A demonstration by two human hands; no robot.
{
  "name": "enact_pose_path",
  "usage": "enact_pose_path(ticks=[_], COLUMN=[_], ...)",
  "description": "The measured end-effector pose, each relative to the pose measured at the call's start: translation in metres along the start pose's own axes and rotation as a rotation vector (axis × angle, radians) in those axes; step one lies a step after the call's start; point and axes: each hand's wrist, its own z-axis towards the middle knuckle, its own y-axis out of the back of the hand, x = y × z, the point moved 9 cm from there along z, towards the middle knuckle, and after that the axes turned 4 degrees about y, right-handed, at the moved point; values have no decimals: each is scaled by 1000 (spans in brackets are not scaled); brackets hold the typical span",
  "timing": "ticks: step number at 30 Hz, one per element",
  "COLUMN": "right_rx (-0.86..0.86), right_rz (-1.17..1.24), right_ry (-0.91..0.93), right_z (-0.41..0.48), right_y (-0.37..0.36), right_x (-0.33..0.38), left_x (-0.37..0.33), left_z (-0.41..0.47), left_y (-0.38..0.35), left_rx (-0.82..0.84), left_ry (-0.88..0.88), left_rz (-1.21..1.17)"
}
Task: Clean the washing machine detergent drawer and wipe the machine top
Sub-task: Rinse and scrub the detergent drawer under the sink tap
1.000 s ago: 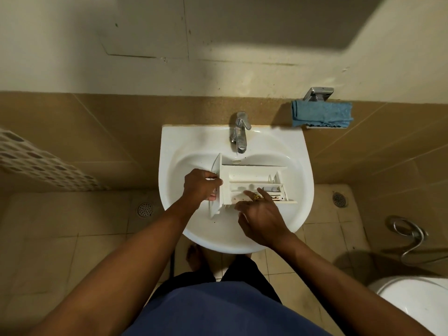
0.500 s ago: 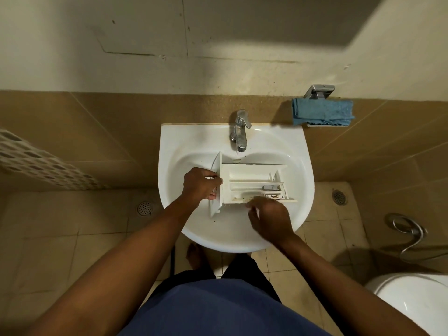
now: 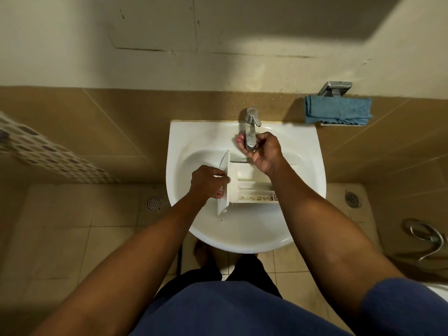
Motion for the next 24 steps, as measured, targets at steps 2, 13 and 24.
enact_pose_path(ticks=[2,13,24], right_rx=[0,129,499], right_rz=[-175,-785,-1960], right_ry=[-22,91,628], right_z=[-6,-135,-110], right_y=[8,58,17], right_x=[-8,-83,-88], left_x=[0,2,-2], left_z=[0,1,-3], left_y=[0,1,1], left_rx=[2,11,-6], left_ry=[-1,-2,-18], left_rz=[1,-24,1])
